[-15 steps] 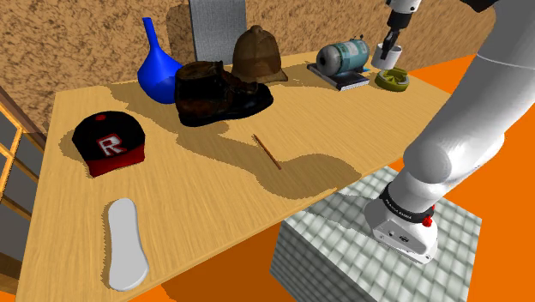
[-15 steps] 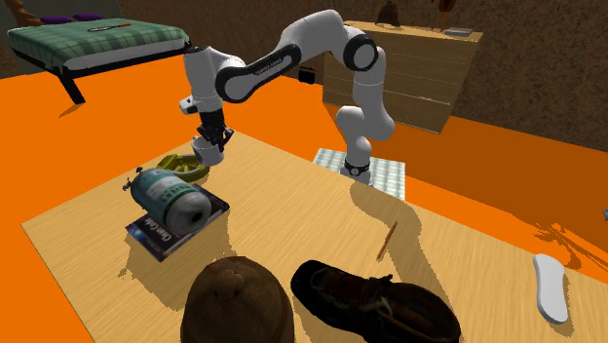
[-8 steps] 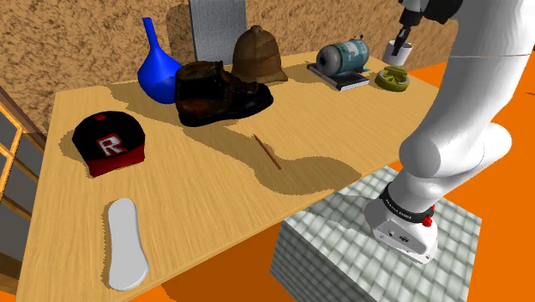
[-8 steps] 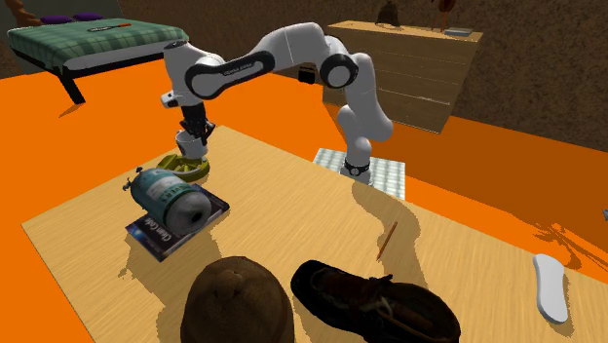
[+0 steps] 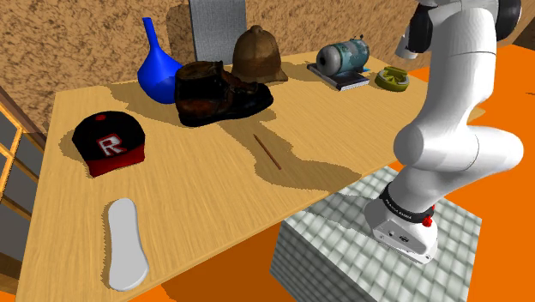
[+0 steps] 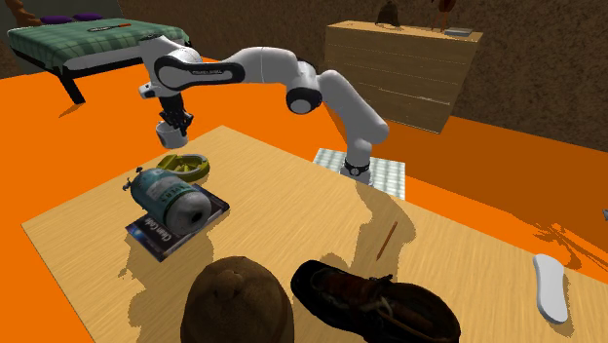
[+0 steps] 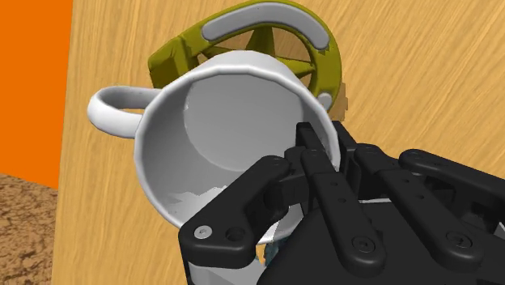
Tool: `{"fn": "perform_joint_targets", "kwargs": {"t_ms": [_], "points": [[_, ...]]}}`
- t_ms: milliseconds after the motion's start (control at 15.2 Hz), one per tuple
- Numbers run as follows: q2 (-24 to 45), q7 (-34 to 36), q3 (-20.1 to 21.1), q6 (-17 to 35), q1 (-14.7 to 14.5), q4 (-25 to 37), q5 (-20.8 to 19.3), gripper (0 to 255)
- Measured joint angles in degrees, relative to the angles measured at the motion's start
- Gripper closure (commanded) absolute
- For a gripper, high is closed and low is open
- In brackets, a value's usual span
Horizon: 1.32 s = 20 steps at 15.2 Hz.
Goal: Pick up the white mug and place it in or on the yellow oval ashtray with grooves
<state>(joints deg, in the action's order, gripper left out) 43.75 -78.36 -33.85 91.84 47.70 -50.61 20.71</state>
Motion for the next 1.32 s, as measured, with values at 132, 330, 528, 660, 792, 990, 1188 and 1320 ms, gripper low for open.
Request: {"fn": "perform_joint_targets", "kwargs": {"t_ms": [132, 330, 528, 660, 792, 990, 1188, 1320], "points": [[4.5, 0.1, 1.1, -2.9, 3.6, 7.8, 1.3, 255], [4.1, -0.5, 0.9, -0.8, 2.9, 4.9, 1.2, 255], [3.7, -0.8, 0.8, 2.0, 1.9, 1.5, 1.1, 255], [3.2, -1.2, 0.7, 3.9, 1.1, -1.1, 1.1, 255], [2.4, -1.5, 0.5, 6.1, 0.1, -4.4, 1.0, 255], [2.6, -1.8, 0.5, 8.2, -0.4, -6.5, 1.1, 255], [2.6, -2.1, 0.6, 10.6, -1.0, -9.1, 1.3, 255], [2.6, -2.2, 0.6, 11.5, -1.2, -10.0, 1.3, 255]]}}
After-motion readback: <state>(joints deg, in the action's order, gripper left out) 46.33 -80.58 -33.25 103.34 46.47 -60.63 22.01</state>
